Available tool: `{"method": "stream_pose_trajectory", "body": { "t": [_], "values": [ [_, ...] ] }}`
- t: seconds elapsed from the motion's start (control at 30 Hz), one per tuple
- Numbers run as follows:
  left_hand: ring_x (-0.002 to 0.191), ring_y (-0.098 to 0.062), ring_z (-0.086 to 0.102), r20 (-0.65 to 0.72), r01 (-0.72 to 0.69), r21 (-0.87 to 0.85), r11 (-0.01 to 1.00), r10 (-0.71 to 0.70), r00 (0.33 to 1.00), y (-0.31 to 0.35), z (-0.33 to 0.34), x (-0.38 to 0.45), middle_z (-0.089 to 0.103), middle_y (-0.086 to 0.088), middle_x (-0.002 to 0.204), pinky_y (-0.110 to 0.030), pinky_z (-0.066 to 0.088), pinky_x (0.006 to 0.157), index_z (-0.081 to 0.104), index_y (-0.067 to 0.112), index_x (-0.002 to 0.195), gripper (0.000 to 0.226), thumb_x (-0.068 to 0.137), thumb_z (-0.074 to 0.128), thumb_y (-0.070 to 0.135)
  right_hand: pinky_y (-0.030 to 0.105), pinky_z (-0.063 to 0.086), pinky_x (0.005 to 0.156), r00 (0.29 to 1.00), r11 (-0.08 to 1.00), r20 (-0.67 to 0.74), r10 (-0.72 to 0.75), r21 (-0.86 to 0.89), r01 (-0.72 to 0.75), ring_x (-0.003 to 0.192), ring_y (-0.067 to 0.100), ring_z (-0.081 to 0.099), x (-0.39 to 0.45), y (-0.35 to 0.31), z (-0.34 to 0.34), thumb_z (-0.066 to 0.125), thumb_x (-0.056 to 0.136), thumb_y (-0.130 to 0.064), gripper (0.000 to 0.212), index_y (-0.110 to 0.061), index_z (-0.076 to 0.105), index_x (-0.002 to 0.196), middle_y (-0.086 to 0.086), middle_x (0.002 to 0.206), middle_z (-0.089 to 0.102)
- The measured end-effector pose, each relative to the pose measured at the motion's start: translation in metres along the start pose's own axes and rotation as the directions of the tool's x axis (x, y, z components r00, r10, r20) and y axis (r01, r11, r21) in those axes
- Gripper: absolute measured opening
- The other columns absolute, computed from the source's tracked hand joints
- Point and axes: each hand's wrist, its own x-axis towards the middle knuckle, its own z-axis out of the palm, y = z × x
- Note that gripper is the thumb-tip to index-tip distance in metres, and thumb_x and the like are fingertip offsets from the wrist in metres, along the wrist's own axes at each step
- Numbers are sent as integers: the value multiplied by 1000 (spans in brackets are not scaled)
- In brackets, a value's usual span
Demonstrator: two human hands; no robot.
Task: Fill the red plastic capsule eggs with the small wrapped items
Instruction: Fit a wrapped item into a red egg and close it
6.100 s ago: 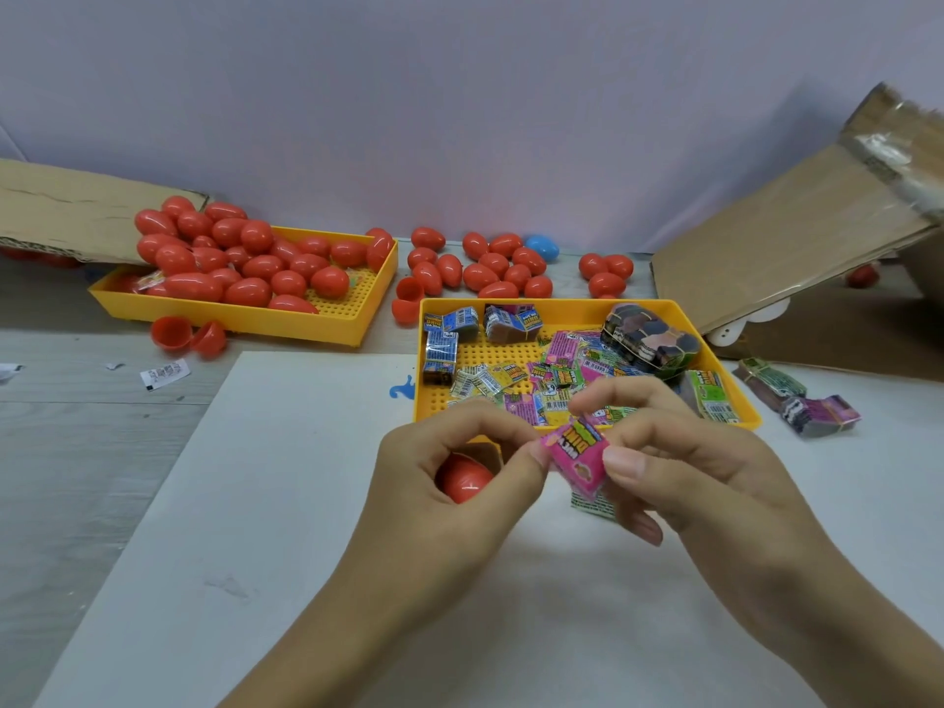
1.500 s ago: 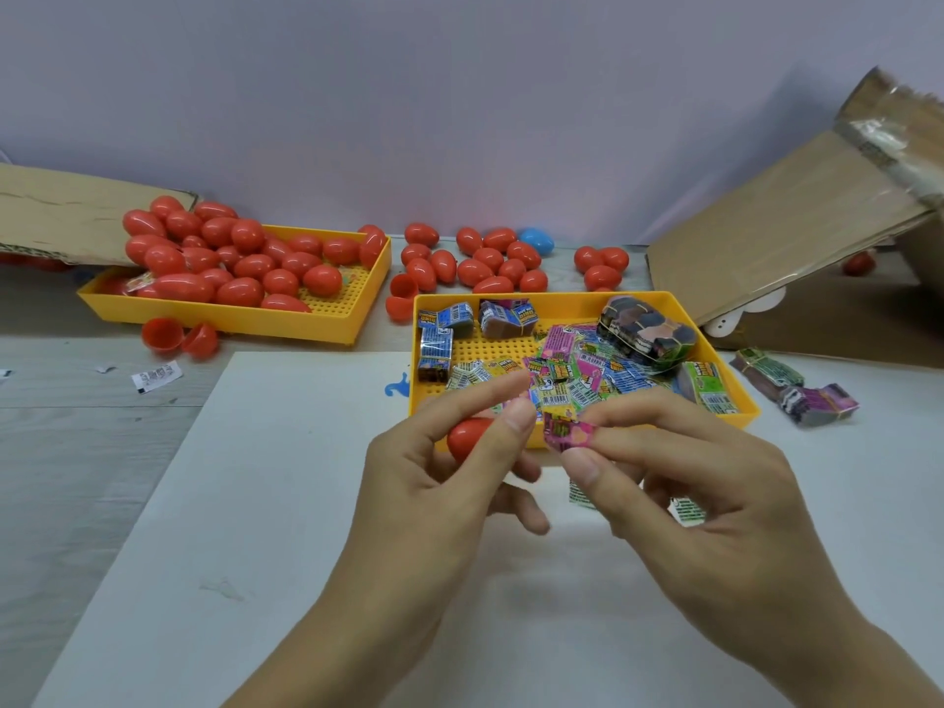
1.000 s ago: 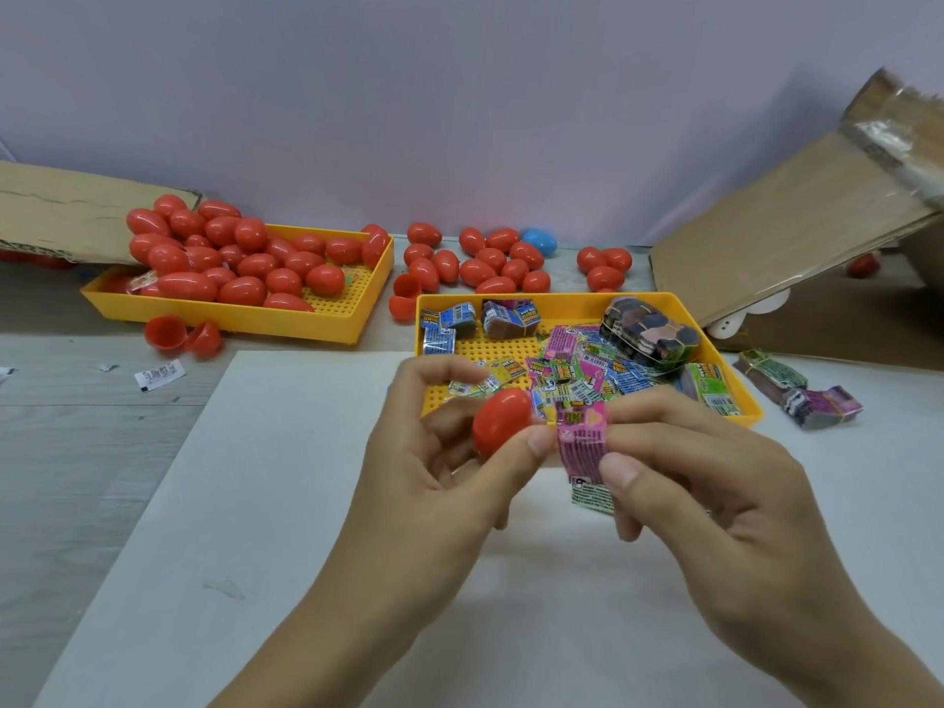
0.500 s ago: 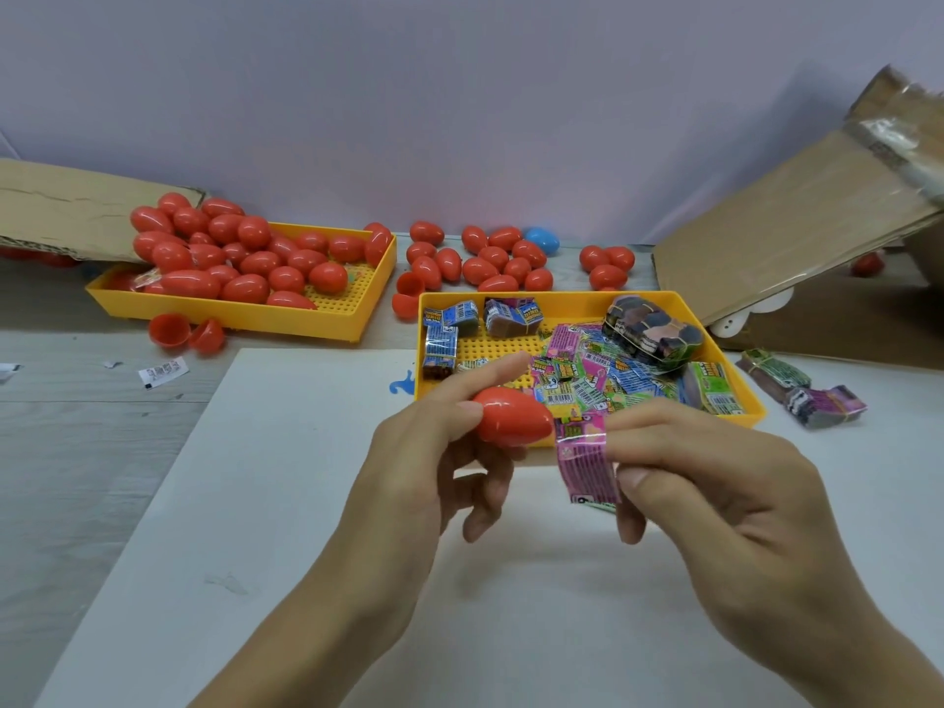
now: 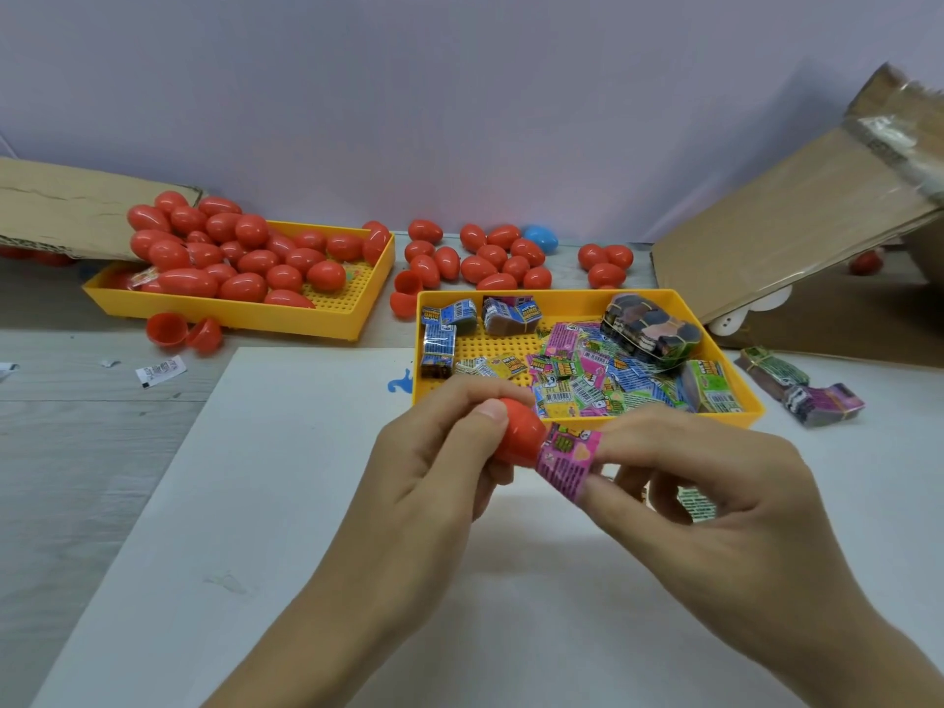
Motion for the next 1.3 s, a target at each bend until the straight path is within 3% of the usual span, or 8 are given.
{"method": "stream_pose_trajectory", "body": {
  "t": [0.17, 0.4, 0.57, 0.77, 0.9, 1.1, 1.2, 1.3],
  "values": [
    [58, 0, 52, 9, -76, 109, 991, 75, 997, -3, 0, -1, 59, 19, 62, -7, 39, 54, 72, 30, 91, 16, 86, 59, 38, 27, 36, 40, 1000, 1000, -8, -29, -9, 29, 57, 14, 57, 0, -1, 0, 70, 79, -25, 10, -16, 74, 77, -8, 76, 65],
    [65, -5, 52, 25, -64, 184, 981, 61, 998, -9, -2, -1, 62, 9, 71, -16, 40, 56, 73, 37, 94, 33, 77, 52, 56, 27, 37, 42, 999, 999, 38, -28, -30, 29, 57, 14, 57, 1, 0, -2, 69, 79, -27, 13, -15, 74, 78, -7, 75, 66],
    [65, -2, 55, 18, -57, 200, 978, 54, 998, -7, -2, -1, 63, 16, 69, -9, 40, 55, 74, 39, 93, 19, 83, 59, 44, 7, 33, 56, 996, 994, 90, -18, -109, 28, 55, 12, 53, 1, 1, -2, 76, 74, -14, 4, -12, 73, 74, -12, 76, 64],
    [63, -1, 53, 3, -57, 225, 973, 58, 998, -6, -2, -2, 65, 7, 71, -13, 43, 59, 75, 39, 92, 18, 83, 60, 39, 3, 31, 56, 995, 991, 98, -21, -131, 34, 52, 10, 48, -1, 1, -1, 76, 73, -12, 4, -13, 72, 73, -13, 81, 61],
    [58, -1, 49, 23, -45, 205, 978, 41, 999, -7, -3, -1, 57, 16, 60, -8, 36, 53, 77, 31, 89, 20, 83, 60, 40, 4, 31, 55, 993, 990, 118, -16, -134, 32, 52, 10, 49, 0, 0, -2, 76, 73, -11, 5, -13, 71, 73, -12, 80, 61],
    [80, -27, 62, 108, -72, 259, 963, 45, 993, -8, -6, 0, 69, -5, 83, -38, 50, 61, 74, 33, 94, 34, 73, 61, 57, 12, 32, 50, 989, 995, 146, 34, -100, -20, 55, 13, 53, 2, 1, -4, 74, 74, -13, 2, -13, 72, 73, -12, 73, 63],
    [65, -12, 53, 102, -91, 236, 968, 68, 992, -9, -7, 1, 66, -1, 78, -16, 42, 52, 74, 35, 96, 35, 73, 62, 57, 20, 37, 46, 987, 995, 126, 102, -26, -100, 59, 16, 57, 3, 2, -6, 74, 75, -19, 2, -19, 73, 77, -10, 75, 65],
    [64, -3, 52, 66, -106, 237, 966, 93, 994, -10, -4, 1, 65, 6, 75, -11, 42, 54, 72, 37, 98, 32, 75, 61, 57, 34, 45, 46, 984, 979, 84, 157, 118, -166, 63, 17, 64, 2, 1, -4, 75, 76, -22, 4, -24, 73, 79, -5, 76, 68]
  ]
}}
